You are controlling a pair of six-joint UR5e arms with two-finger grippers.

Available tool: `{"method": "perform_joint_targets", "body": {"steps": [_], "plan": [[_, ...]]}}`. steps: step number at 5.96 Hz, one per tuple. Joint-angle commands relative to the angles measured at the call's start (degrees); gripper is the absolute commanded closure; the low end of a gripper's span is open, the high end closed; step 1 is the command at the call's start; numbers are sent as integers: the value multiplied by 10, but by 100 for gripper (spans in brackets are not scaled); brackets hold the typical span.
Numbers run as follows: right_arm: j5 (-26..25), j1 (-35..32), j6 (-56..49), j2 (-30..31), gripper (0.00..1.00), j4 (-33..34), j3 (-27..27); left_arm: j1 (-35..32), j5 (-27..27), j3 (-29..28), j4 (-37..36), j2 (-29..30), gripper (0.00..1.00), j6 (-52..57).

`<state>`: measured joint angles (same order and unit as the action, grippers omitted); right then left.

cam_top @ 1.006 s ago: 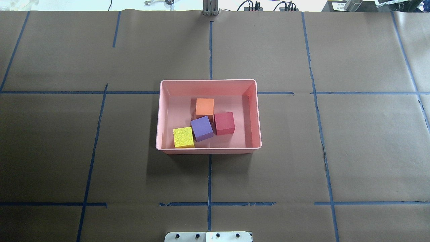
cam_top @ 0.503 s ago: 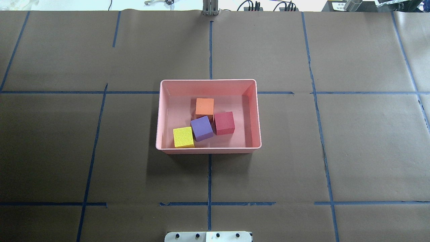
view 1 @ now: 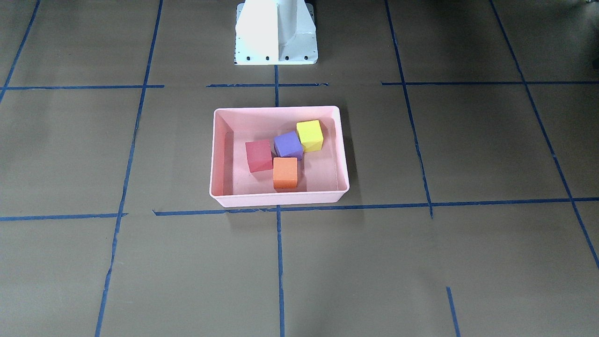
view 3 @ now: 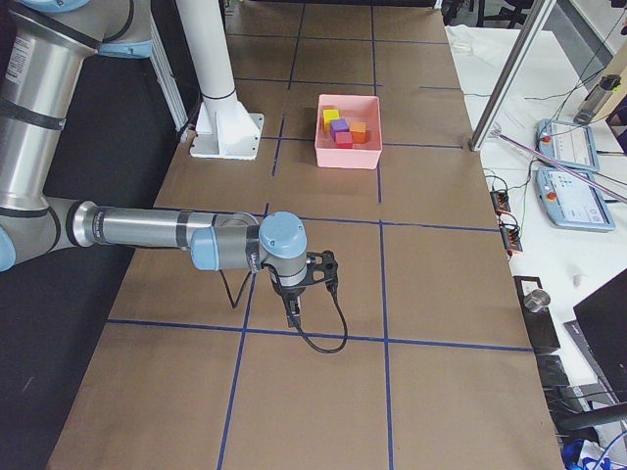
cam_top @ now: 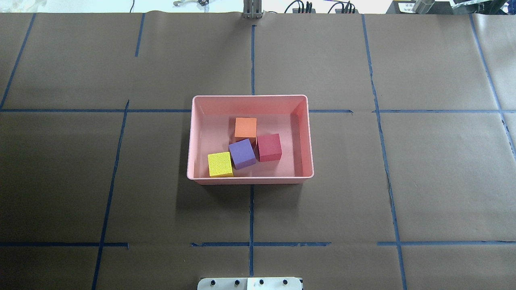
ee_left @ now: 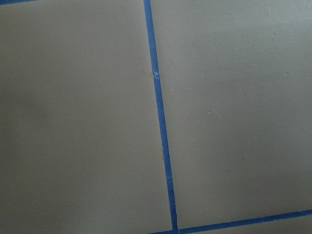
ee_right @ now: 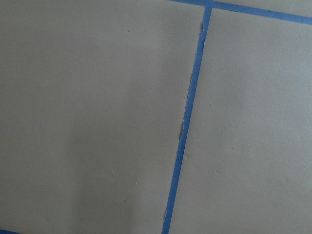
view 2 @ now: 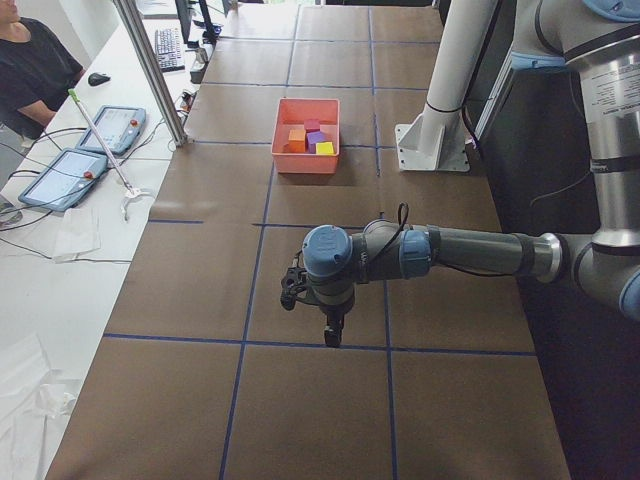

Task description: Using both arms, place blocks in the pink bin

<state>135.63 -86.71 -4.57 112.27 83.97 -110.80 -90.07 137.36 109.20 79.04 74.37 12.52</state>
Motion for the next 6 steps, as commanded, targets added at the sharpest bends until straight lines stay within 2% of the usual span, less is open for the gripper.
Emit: {"method": "perform_joint_targets", "body": {"steps": [1,3,5,6], "plan": [[5,0,0,-3,0,20,-4,0,0,-2,1,8,0,-2],[-37,-12,-1,-4,0,16,-5,0,0,-4,0,14,0,-2],[-40,-12,-1,-3,0,19,-11,0,-6,-11,0,6,0,-1],[-59,-12,-6,-5,0,20,-10,-2,-6,-9,1,2,0,0]]}}
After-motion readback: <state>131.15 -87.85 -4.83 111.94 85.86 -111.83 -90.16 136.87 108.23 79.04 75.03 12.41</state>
